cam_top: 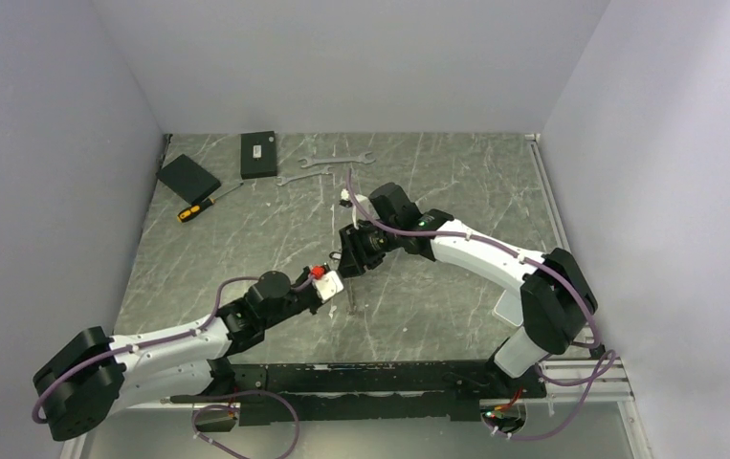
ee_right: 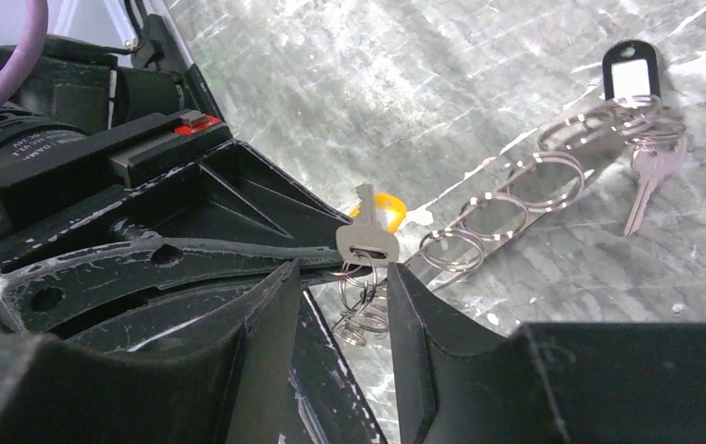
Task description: Put the keys on the keyring
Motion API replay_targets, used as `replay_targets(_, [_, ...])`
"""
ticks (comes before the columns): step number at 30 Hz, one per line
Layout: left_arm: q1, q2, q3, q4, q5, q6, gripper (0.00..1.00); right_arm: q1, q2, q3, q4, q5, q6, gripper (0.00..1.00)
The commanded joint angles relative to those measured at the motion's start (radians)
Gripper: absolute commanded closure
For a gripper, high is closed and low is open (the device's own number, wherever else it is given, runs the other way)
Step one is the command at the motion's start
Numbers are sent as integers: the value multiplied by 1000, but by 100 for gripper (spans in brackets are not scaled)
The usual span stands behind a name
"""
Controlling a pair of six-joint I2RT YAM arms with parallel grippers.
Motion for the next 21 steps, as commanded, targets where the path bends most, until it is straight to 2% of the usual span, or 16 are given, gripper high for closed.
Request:
replay_targets(1, [-4, 6, 10, 124, -33, -56, 100, 0, -35, 4, 19, 32, 28, 56])
replay_targets(12, [-5, 27, -21, 235, -72, -163, 100, 0, -67, -65, 131, 54, 127, 61])
replay_targets(19, [-4, 92, -10, 275, -106, -200, 100, 5, -68, -79, 185, 54, 178, 81])
replay_targets(21, [-4, 104, -6, 291, -111, -205, 100, 7, -63, -78, 185, 52, 179, 82])
